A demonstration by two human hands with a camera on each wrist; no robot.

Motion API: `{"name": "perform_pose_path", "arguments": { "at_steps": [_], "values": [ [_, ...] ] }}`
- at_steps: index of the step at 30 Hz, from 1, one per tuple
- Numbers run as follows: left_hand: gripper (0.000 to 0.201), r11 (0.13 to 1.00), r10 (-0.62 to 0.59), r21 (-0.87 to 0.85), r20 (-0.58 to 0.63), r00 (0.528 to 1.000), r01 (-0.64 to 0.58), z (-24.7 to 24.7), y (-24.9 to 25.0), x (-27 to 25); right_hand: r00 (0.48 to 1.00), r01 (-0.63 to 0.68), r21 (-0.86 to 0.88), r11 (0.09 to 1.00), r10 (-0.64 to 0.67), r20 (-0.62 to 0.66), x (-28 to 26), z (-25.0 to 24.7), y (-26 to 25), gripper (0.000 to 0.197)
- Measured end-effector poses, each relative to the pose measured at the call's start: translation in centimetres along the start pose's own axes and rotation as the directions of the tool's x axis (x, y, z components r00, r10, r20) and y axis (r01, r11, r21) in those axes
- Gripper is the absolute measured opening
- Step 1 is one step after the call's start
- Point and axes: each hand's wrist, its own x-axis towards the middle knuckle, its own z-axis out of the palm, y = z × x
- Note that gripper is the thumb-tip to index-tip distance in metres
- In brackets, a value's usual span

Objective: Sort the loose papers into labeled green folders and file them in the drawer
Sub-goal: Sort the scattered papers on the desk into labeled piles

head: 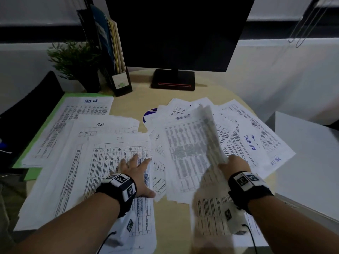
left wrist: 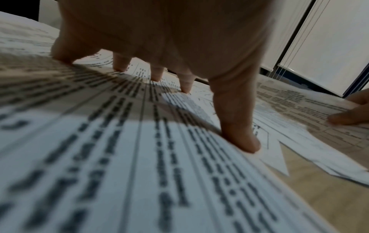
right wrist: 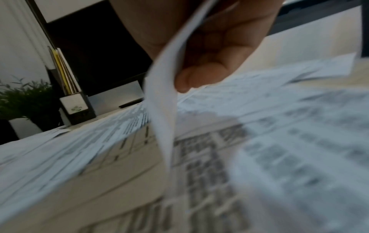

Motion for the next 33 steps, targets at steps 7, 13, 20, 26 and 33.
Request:
{"name": "perform_pose_path", "arguments": {
  "at_steps": [7,13,20,26,33],
  "values": [
    [0.125,1.0,-0.011,0.01,-0.007,1.0,0.011,-0.1,0.0,0.1,0.993,-0.045,0.001,0.999,0.045,-0.113,1.0,-3.6,4.0,0.027],
    [0.124,0.996,-0.009,0.092,-0.032,0.999,0.012,-0.7,0.4,-0.2,1.0,0.007,-0.128,0.992,-0.009,-0.017,0.4,-3.9,4.2,0.029],
    [0.101,0.997,0.064,0.059,-0.214,0.975,-0.053,-3.6,4.5,-1.0,0.957,0.022,0.318,0.948,0.072,-0.28,0.5,-6.2,6.2,0.028],
    [0.051,0.694,0.123,-0.622,-0.393,0.911,-0.362,-5.0,7.6,-1.2,0.924,0.188,0.663,0.724,0.099,-0.37,0.7,-7.9,6.4,0.023],
    [0.064,0.404,0.112,-0.903,-0.108,0.988,-0.145,-3.2,9.9,0.2,0.996,0.045,0.712,0.701,-0.09,0.026,-1.1,-3.9,5.8,0.023]
  ]
}}
